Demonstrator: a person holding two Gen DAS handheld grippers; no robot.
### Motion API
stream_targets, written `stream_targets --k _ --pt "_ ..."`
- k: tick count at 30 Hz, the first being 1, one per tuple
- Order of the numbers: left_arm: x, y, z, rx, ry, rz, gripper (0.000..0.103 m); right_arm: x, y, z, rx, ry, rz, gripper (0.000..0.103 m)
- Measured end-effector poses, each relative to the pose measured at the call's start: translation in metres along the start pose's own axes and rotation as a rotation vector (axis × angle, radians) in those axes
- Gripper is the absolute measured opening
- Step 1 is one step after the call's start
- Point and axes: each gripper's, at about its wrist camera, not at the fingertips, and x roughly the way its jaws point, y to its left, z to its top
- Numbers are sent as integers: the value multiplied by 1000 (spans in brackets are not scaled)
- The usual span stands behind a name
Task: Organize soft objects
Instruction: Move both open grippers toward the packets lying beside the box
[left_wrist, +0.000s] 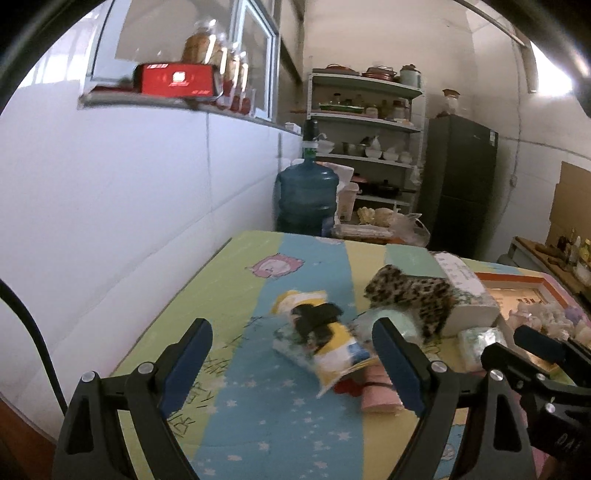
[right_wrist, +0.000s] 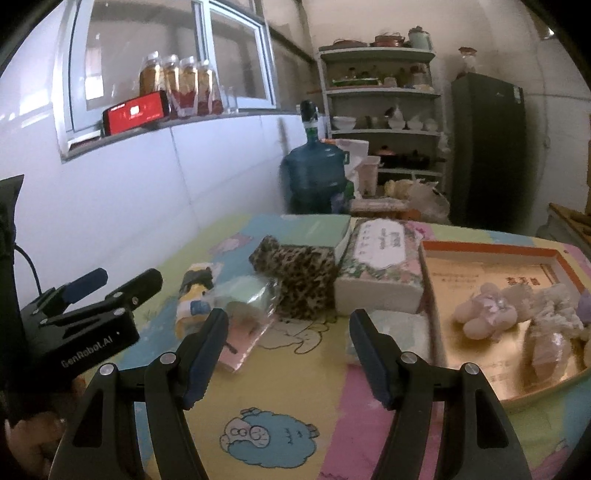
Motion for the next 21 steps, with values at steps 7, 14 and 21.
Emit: stream_targets --k 7,14,21 --pt "17 29 -12 -49 46 11 89 21 8 -5 -1 45 18 70" --pt "27 49 -18 -79 66 12 89 48 20 -1 0 86 63 70" --pt "32 58 -17 -96 71 7 89 76 16 16 85 104 116 70"
